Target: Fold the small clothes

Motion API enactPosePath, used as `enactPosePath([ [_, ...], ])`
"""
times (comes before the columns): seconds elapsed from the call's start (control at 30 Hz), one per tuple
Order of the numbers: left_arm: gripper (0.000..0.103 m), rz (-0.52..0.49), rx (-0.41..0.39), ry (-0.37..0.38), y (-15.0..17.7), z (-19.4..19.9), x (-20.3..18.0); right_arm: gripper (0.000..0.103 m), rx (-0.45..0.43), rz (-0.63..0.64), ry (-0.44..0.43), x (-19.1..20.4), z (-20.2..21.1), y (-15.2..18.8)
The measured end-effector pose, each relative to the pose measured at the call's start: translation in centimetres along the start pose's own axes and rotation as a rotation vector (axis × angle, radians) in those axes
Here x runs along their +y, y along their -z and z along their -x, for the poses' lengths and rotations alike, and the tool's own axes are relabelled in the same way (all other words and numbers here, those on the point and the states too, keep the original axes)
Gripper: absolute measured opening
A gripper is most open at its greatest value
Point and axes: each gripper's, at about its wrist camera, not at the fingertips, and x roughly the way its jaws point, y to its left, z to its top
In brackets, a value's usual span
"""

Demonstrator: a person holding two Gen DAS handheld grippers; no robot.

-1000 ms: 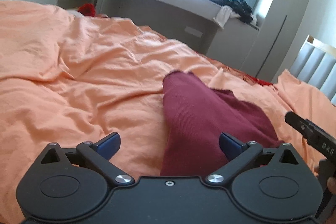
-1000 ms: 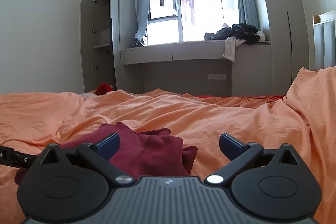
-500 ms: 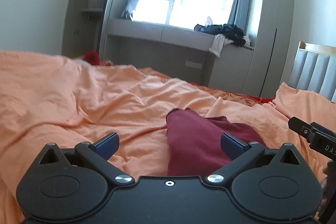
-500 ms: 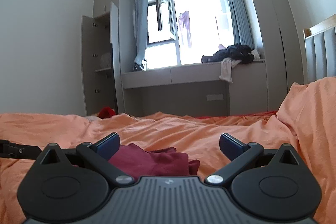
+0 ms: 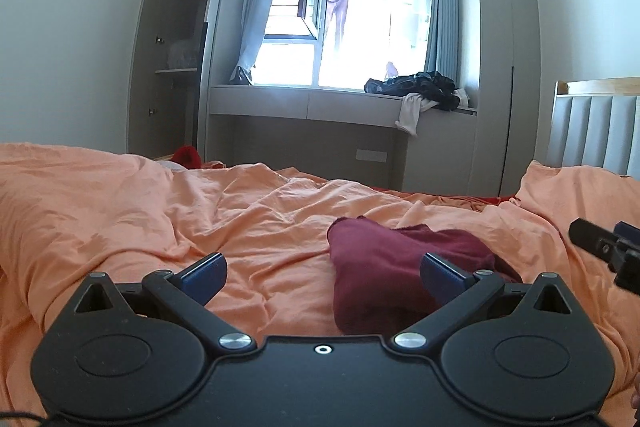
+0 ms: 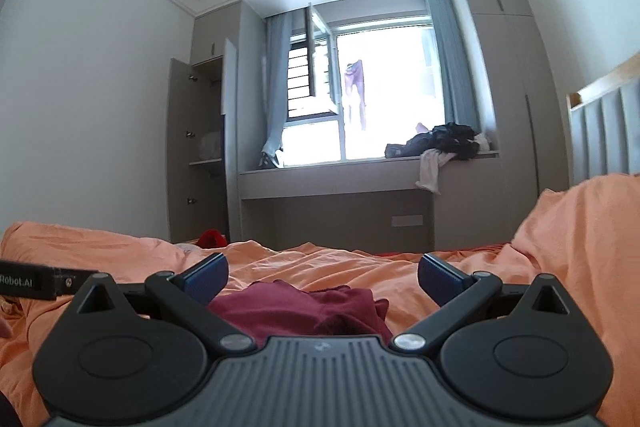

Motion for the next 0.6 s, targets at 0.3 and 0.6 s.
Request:
enactPosePath([
  [0.3,0.103,-0.001,0.026,-0.018,3.0,1.8,1.1,0.103,0.008,-0.007,0.056,-0.3,3.2,2.3],
  [0.6,0.103,-0.015,0.031,-0.032,6.0,1.7,2.1,0.103,0.063,0.009,0.071,0.4,4.5,4.5],
])
